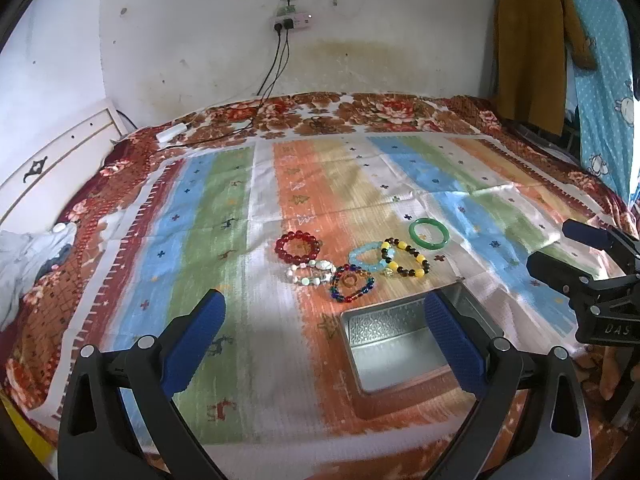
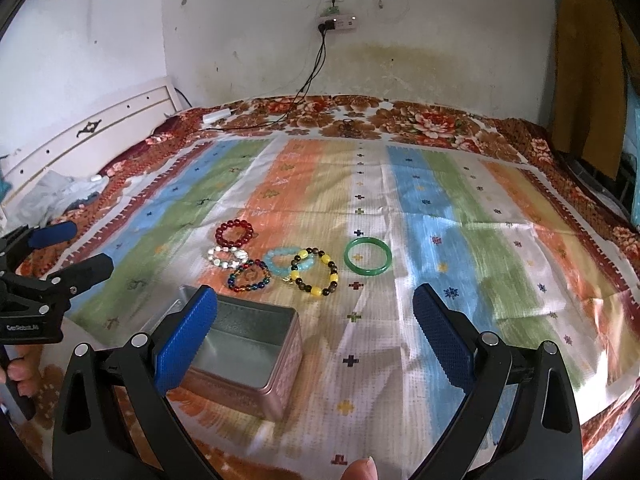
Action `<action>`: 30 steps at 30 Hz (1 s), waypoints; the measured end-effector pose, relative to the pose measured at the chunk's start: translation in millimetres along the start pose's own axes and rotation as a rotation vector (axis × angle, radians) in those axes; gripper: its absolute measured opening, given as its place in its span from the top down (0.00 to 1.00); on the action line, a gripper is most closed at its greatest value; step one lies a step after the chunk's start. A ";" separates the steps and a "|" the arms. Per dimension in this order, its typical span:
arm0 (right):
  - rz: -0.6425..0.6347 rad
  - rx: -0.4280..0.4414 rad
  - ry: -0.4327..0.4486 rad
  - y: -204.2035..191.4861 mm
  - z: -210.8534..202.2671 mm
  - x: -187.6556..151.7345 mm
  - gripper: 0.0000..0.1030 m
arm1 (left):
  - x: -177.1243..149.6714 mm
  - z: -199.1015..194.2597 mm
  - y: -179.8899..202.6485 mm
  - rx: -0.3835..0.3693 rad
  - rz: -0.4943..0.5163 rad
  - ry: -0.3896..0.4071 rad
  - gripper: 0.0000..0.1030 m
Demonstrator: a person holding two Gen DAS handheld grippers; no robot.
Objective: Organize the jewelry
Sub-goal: 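Move left tool toward red bead bracelet while right tool approaches green jade bangle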
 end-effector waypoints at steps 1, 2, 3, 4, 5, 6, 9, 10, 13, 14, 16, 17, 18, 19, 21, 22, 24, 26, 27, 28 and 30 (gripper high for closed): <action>-0.003 0.003 0.001 -0.1 2.0 0.6 0.04 | 0.8 2.7 0.4 0.002 0.005 0.000 0.05; -0.004 0.006 0.001 0.0 3.8 1.4 0.04 | 1.7 4.9 0.7 0.004 0.007 0.000 0.05; -0.007 0.007 0.001 0.2 6.0 2.4 0.04 | 2.4 9.0 0.3 0.007 0.006 -0.002 0.05; -0.010 0.005 -0.001 0.8 8.1 3.0 0.04 | 3.3 12.7 -1.3 0.006 0.001 -0.006 0.05; -0.013 0.001 -0.006 1.4 10.4 3.2 0.04 | 3.8 17.3 -2.1 0.002 -0.006 -0.012 0.05; -0.013 -0.002 -0.012 2.0 12.4 3.3 0.04 | 4.9 20.6 -3.7 0.000 -0.009 -0.016 0.05; 0.004 0.002 -0.055 9.0 23.3 4.0 0.04 | 7.4 30.8 -7.6 0.009 -0.022 -0.029 0.05; 0.006 0.001 -0.065 10.2 25.8 3.7 0.04 | 8.5 34.8 -9.6 0.007 -0.028 -0.036 0.05; 0.005 -0.011 -0.079 13.7 35.3 6.3 0.04 | 12.3 43.9 -13.5 0.009 -0.026 -0.043 0.05; 0.004 -0.013 -0.079 14.0 37.1 8.0 0.04 | 13.0 46.1 -14.2 0.011 -0.023 -0.043 0.05; -0.007 -0.020 -0.074 13.2 40.9 11.6 0.04 | 15.6 52.0 -17.7 0.015 -0.028 -0.045 0.05; -0.013 -0.023 -0.075 12.5 43.0 12.7 0.04 | 16.5 55.0 -20.1 0.015 -0.034 -0.048 0.05; -0.015 -0.020 -0.077 12.7 44.9 13.1 0.04 | 17.1 56.9 -21.5 0.014 -0.040 -0.049 0.05; -0.015 -0.009 -0.082 12.6 47.5 13.5 0.04 | 17.9 60.2 -24.2 0.007 -0.052 -0.051 0.05; -0.005 0.013 -0.098 13.1 52.5 13.9 0.04 | 19.9 67.0 -28.3 -0.004 -0.065 -0.058 0.05; 0.000 0.021 -0.102 14.2 54.5 14.5 0.04 | 21.1 70.9 -29.6 -0.004 -0.063 -0.058 0.05; 0.010 0.033 -0.112 16.2 59.3 15.3 0.04 | 23.2 77.2 -30.7 0.000 -0.052 -0.058 0.05; 0.025 0.039 -0.128 18.5 65.1 16.2 0.04 | 25.3 82.9 -32.0 0.007 -0.050 -0.059 0.05; 0.032 0.039 -0.134 20.2 67.9 16.4 0.04 | 26.1 85.1 -33.7 0.008 -0.051 -0.061 0.05; 0.041 0.037 -0.139 21.5 70.1 16.5 0.04 | 27.2 89.1 -35.0 0.006 -0.055 -0.065 0.05; 0.049 0.036 -0.135 23.0 75.2 17.8 0.04 | 27.8 93.2 -36.0 0.005 -0.054 -0.068 0.05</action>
Point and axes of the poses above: each gripper's, at about its wrist camera, not at the fingertips, and z roughly the way its jaws point, y to its right, x to its top, the point moved 1 cm from there along z, roughly the way its jaws point, and after that the axes turned 5 degrees about y, right-handed, at the moved point
